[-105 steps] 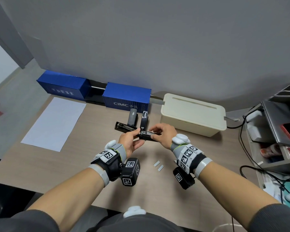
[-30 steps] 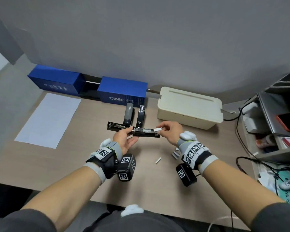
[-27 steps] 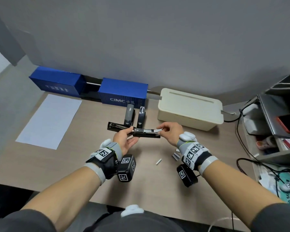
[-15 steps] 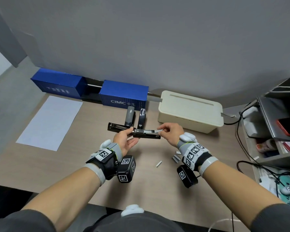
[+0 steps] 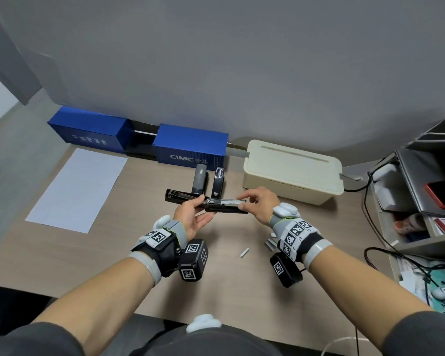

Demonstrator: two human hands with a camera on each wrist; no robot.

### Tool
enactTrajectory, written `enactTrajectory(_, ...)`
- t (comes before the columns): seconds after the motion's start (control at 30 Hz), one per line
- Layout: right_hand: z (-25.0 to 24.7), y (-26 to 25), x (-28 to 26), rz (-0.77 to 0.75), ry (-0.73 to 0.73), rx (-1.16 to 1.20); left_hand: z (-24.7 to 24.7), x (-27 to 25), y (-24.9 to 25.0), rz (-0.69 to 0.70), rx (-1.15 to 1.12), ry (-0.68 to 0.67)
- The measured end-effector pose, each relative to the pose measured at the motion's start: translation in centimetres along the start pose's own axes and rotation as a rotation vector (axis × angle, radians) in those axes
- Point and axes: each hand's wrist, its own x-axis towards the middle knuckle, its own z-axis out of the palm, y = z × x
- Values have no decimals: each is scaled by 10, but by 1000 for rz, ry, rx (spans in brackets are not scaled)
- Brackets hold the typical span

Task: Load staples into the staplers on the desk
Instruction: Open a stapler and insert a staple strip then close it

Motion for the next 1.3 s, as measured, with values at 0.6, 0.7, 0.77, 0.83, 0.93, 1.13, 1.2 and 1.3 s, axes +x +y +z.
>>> enactTrajectory(0.6,5,10,1,186,-106,452,20,0,-5,170,451,-156)
enactTrajectory(0.7,5,9,3,199,-114,525,23,0,-5,189,569,-163)
enactTrajectory(0.77,6,7,4,210,-116,592,25,0,-6,189,629,-172)
enactTrajectory(0.83,8,5,8,222,-63,624,26,0,-7,184,700,-199)
enactTrajectory(0.93,11,5,15,226,10,637,25,3,-7,147,770,-228)
enactTrajectory(1.13,19,9,27,227,-9,608,21,10,-8,29,827,-283)
enactTrajectory(1.2,25,7,31,296,-17,633,22,13,-8,8,747,-287)
enactTrajectory(1.3,33,6,33,421,-125,670,25,16,-10,4,687,-231)
